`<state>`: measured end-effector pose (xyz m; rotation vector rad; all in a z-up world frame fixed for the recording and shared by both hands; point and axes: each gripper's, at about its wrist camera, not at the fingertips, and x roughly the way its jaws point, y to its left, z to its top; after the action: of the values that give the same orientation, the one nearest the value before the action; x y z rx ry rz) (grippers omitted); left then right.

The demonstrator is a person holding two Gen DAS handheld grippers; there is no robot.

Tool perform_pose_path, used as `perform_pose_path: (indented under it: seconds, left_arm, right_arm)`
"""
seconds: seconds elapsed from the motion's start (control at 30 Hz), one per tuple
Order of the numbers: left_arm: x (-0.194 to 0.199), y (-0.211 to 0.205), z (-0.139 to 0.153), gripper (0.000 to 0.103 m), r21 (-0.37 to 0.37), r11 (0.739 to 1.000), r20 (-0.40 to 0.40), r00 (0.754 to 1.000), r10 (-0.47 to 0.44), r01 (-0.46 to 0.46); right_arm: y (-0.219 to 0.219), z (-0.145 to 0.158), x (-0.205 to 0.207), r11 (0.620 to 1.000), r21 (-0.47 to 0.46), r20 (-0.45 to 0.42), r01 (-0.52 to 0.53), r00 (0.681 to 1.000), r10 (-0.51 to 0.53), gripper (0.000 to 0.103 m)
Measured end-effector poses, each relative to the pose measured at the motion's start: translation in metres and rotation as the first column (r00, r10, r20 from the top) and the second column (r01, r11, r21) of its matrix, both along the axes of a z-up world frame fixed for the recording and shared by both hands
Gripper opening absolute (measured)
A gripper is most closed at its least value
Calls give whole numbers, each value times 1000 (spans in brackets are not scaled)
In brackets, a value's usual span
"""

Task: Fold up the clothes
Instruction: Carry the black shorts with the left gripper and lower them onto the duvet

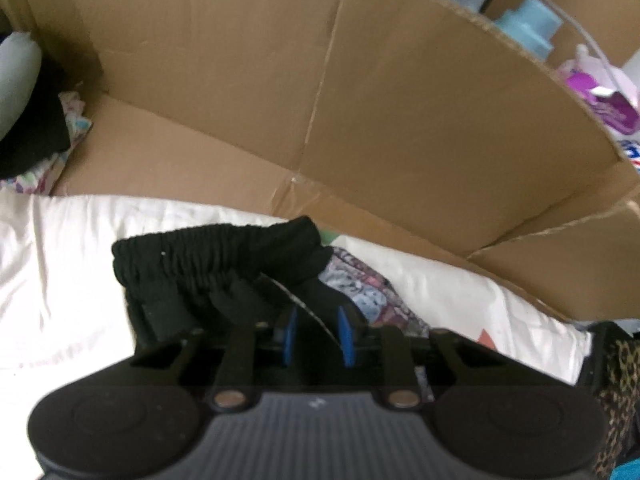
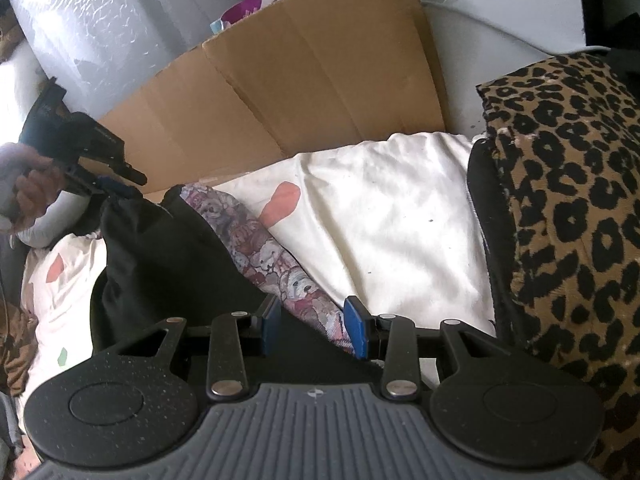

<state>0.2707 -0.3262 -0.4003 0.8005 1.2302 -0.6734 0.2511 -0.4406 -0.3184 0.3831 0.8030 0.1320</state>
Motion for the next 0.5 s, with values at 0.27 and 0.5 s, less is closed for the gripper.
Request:
perform_pose_path:
  seconds: [0.27, 0.5]
  left_arm:
    - [-17, -8, 5, 21, 41, 999, 13, 1000, -28, 27]
    - [-16, -1, -29, 34, 189, 981, 8, 999, -33, 31]
  right_arm:
    - [8, -11, 12, 999, -19, -11, -47, 999, 47, 42]
    - [18, -19, 20, 994, -37, -23, -105, 994, 104, 42]
